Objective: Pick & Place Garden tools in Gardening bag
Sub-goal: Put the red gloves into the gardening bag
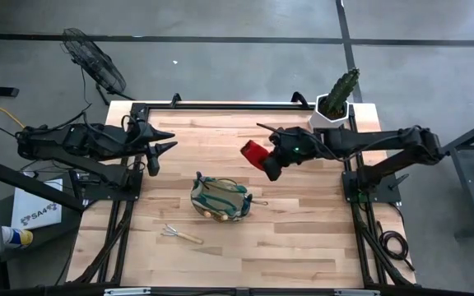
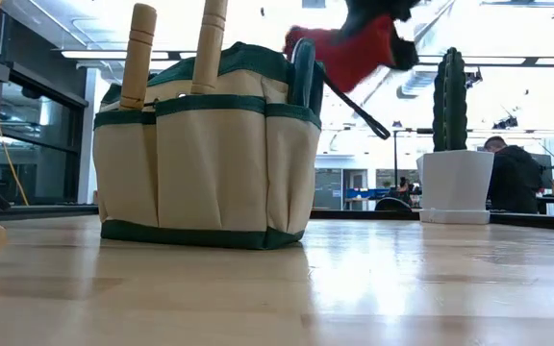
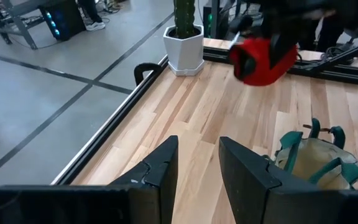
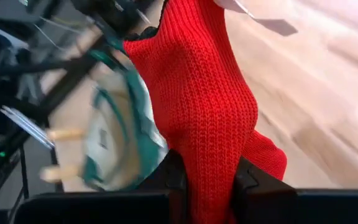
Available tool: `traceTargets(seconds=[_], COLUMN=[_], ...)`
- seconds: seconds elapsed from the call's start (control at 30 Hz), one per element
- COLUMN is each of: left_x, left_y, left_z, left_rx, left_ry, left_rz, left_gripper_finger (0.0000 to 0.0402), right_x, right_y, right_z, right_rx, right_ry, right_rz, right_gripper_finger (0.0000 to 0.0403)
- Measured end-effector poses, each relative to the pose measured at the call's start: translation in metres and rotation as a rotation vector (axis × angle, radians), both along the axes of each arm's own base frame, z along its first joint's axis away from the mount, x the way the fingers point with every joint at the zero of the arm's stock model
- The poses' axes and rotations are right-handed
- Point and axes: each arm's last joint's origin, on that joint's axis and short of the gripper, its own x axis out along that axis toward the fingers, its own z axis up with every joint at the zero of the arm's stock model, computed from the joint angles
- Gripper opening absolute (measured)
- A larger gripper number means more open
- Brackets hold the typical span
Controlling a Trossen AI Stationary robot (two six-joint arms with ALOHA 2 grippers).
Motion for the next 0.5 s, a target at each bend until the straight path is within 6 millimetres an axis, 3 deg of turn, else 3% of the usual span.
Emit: traceTargets(seconds=[0.23,0.5], left_x=[-0.004,-0.006], left_y=[0.000,-0.002], left_z=[0.001,0.002], left_rx=[-0.017,-0.043], left_ry=[-0.013,-0.014], left_rz=[-0.032,-0.098], left_gripper_finger=[0.0111,0.0111], right_x=[0.031,0.082], right_y=[0.013,0.026], right_z=[0.032,0.028], right_rx=[-0.101,-0.104], right_ry=[-0.092,-0.081], right_rz=[0.027,0.105], right_gripper_finger=[0.0033,0.0033])
